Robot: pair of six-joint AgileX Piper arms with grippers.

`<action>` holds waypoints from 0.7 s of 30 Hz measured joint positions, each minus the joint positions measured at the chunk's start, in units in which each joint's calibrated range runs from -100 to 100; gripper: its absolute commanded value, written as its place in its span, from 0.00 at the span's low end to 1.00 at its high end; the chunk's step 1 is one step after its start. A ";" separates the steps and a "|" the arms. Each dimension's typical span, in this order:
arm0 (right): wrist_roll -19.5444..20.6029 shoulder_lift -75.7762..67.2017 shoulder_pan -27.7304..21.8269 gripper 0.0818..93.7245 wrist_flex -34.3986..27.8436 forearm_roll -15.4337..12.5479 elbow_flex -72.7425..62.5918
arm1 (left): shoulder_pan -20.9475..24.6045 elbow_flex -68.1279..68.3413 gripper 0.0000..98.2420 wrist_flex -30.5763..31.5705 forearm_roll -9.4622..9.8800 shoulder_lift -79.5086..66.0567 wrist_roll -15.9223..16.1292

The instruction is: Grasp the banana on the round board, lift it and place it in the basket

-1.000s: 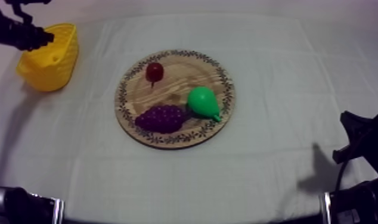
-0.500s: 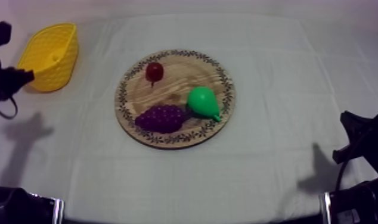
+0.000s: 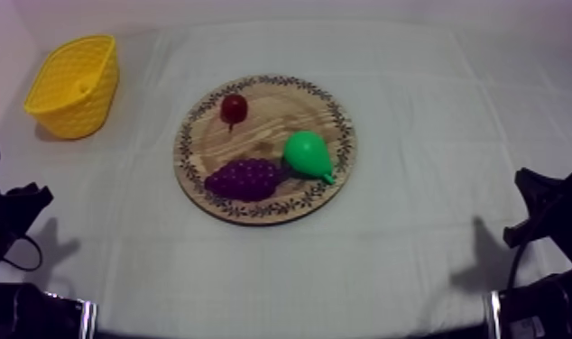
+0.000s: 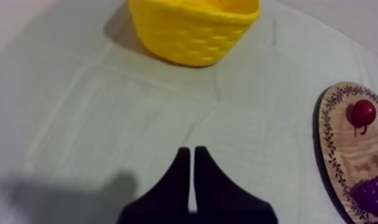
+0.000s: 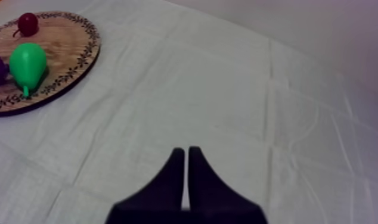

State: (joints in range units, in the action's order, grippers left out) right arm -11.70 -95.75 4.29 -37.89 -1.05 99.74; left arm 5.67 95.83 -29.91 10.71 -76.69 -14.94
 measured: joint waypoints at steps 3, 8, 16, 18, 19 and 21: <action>0.00 0.00 0.00 0.00 0.00 0.00 0.00 | 0.24 -0.45 0.00 -4.75 -0.39 -4.58 0.74; 0.00 0.00 0.00 0.00 0.00 0.00 0.00 | 0.36 -0.52 0.00 -10.53 -2.60 -10.79 4.53; 0.00 0.00 0.00 0.00 0.01 0.00 0.00 | 0.20 0.63 0.00 -9.99 -5.43 -18.42 9.93; 0.00 0.00 0.00 0.00 0.01 0.00 0.00 | -0.02 0.68 0.00 -9.99 -5.59 -19.71 9.78; 0.00 0.00 0.00 0.00 0.01 0.00 0.00 | -0.09 0.73 0.00 -9.93 -5.59 -20.22 9.49; 0.00 0.00 0.00 0.00 0.01 0.00 0.00 | -0.34 1.01 0.00 -9.73 -5.80 -21.57 8.20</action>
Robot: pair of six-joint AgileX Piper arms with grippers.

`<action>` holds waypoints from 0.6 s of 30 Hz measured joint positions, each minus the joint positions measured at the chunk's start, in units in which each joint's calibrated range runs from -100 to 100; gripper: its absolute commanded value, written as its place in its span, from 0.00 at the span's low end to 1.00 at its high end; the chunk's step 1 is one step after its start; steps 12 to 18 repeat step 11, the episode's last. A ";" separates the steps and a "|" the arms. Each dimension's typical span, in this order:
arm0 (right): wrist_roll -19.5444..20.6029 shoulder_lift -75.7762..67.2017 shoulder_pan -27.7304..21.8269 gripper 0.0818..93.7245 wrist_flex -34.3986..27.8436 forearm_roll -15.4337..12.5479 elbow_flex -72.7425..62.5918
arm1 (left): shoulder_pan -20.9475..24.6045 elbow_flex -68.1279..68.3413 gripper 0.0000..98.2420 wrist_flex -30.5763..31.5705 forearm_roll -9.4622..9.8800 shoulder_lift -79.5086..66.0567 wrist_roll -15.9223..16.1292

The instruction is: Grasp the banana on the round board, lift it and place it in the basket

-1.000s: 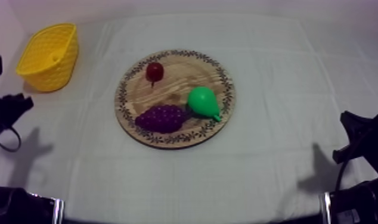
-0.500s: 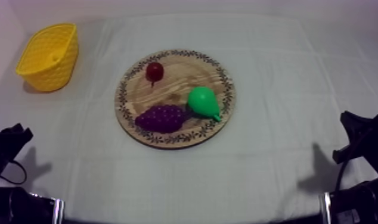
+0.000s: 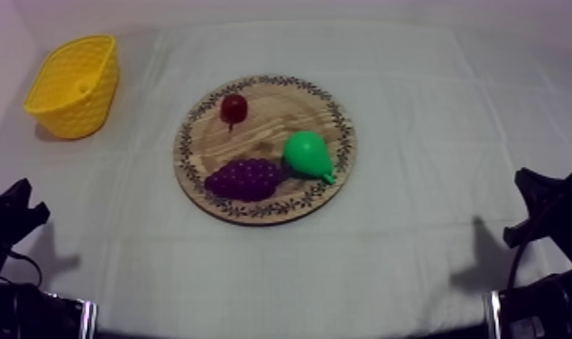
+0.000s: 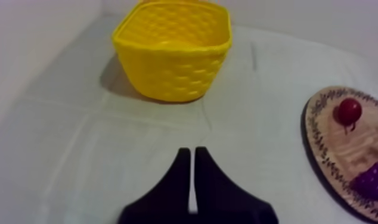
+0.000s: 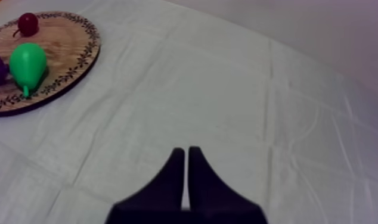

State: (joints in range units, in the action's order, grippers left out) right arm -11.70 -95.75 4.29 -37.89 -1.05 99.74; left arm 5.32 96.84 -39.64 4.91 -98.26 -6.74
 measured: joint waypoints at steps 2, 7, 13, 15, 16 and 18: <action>0.00 0.00 0.00 0.00 0.00 0.00 0.00 | -0.09 0.43 0.00 0.36 -0.30 -0.92 -1.78; 0.09 0.00 0.00 0.00 0.00 0.00 0.00 | 0.49 2.15 0.00 3.62 -1.24 -1.46 -5.54; 0.12 0.00 0.00 0.00 0.00 0.00 0.00 | 0.94 2.77 0.00 6.52 -1.72 -1.53 -5.33; 0.12 0.00 0.00 0.00 0.00 0.00 0.00 | 0.94 2.77 0.00 6.52 -1.72 -1.53 -5.33; 0.12 0.00 0.00 0.00 0.00 0.00 0.00 | 0.94 2.77 0.00 6.52 -1.72 -1.53 -5.33; 0.12 0.00 0.00 0.00 0.00 0.00 0.00 | 0.94 2.77 0.00 6.52 -1.72 -1.53 -5.33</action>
